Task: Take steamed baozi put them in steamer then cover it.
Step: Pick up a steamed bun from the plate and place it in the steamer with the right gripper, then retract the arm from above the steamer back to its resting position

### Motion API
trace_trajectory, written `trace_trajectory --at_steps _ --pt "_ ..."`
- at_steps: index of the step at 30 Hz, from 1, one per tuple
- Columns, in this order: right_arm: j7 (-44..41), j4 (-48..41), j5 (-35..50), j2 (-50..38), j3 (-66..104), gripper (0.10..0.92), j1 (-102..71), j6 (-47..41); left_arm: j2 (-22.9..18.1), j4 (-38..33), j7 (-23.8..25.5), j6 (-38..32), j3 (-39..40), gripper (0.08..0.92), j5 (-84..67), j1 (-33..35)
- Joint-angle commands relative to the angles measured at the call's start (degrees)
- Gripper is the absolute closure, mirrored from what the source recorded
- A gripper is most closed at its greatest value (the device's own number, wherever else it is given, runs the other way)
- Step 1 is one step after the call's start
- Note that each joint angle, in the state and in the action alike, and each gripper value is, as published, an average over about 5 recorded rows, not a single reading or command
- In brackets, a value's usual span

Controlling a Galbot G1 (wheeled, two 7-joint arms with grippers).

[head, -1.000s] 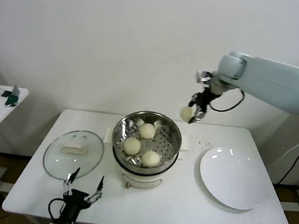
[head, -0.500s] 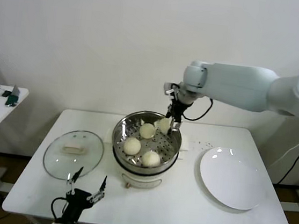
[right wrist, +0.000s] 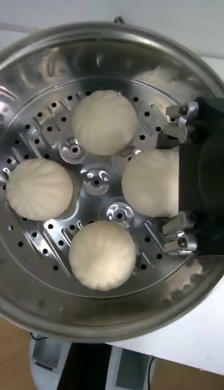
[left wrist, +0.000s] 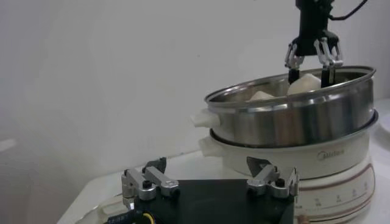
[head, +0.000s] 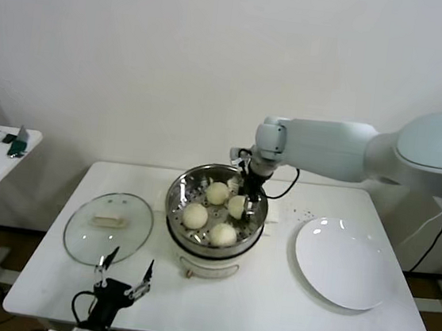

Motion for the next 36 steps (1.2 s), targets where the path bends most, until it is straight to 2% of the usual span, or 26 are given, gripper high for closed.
trace_trajectory --at_steps 1,9,15,18,27,30,36 --pt "0.92 -1.07 -1.47 0.62 0.2 0.316 -1.98 -0.19 0.03 0.08 0.02 -0.1 -0.07 0.177 -0.09 0.05" --pt "2.0 -0.15 -1.21 -0.1 1.14 0.306 -2.01 -0.84 0.06 0.01 0.05 -0.17 -0.03 0.177 -0.02 0.11" --pt "1.64 1.26 -0.38 -1.27 2.05 0.217 -0.86 -1.15 0.12 -0.2 0.0 -0.26 -0.17 0.177 0.0 0.33" --pt "1.12 2.43 -0.45 -2.69 2.72 0.205 0.53 -1.03 0.28 -0.22 -0.02 -0.31 -0.39 0.177 -0.05 0.46" --pt "-0.32 9.61 -3.17 -14.78 8.06 0.202 6.23 1.03 0.31 -0.34 -0.12 -0.41 -0.32 0.177 0.21 0.62" --pt "3.93 12.81 -5.16 -20.71 11.07 0.203 6.46 4.56 0.18 -0.47 -0.54 -0.49 -0.11 0.177 0.43 0.51" --pt "24.78 19.0 -6.8 -33.05 23.64 0.202 -3.22 17.01 -0.16 -0.8 -0.65 -0.88 0.05 0.177 1.73 -0.12"
